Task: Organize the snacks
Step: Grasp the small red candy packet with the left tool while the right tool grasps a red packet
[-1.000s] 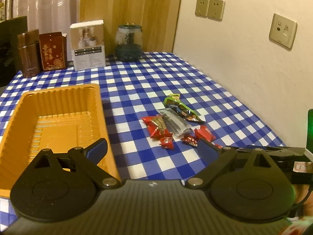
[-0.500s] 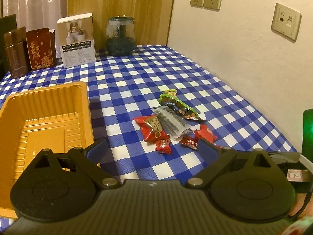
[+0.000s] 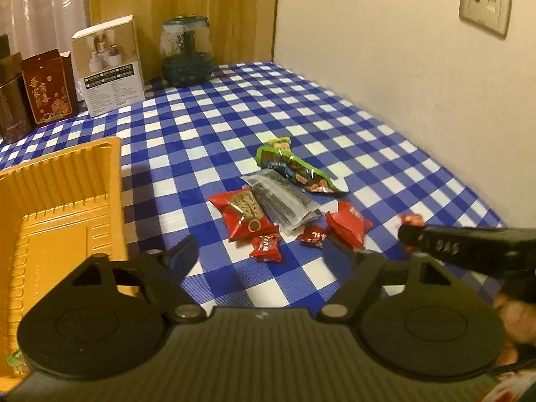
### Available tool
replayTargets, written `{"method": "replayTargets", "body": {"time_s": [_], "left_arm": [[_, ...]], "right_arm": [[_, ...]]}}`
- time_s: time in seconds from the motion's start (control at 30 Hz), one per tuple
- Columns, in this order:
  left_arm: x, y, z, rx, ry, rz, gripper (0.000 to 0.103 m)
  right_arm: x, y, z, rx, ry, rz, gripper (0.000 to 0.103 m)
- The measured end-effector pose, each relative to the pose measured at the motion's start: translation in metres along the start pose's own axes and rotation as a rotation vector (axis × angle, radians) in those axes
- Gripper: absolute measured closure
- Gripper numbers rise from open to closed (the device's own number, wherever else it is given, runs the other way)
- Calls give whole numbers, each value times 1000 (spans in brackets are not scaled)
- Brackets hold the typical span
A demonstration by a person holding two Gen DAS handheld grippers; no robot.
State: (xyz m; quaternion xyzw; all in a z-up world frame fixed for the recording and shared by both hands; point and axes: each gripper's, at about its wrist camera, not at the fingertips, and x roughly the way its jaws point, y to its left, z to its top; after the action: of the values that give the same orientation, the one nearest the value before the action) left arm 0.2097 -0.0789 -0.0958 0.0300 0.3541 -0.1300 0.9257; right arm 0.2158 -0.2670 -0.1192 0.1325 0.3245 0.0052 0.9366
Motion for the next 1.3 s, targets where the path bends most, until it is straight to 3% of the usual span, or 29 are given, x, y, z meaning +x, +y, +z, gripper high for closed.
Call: {"method": "replayTargets", "body": {"time_s": [0.33, 0.53, 0.73, 0.93, 0.97, 1.3], "left_arm": [[35, -16, -5, 29, 30, 41, 60], [47, -12, -7, 11, 44, 51, 64], [54, -11, -7, 13, 61, 40, 79], [49, -10, -8, 6, 59, 29, 81], [47, -10, -9, 4, 57, 25, 86], [21, -8, -13, -31, 36, 17, 86]], "right_arm": [[-1, -4, 4, 19, -5, 16, 81], [0, -6, 4, 26, 1, 21, 81], [0, -4, 3, 23, 0, 29, 81], [-1, -2, 3, 14, -6, 34, 81], [-1, -1, 3, 12, -9, 35, 81], [-7, 10, 3, -15, -27, 47, 81]]}}
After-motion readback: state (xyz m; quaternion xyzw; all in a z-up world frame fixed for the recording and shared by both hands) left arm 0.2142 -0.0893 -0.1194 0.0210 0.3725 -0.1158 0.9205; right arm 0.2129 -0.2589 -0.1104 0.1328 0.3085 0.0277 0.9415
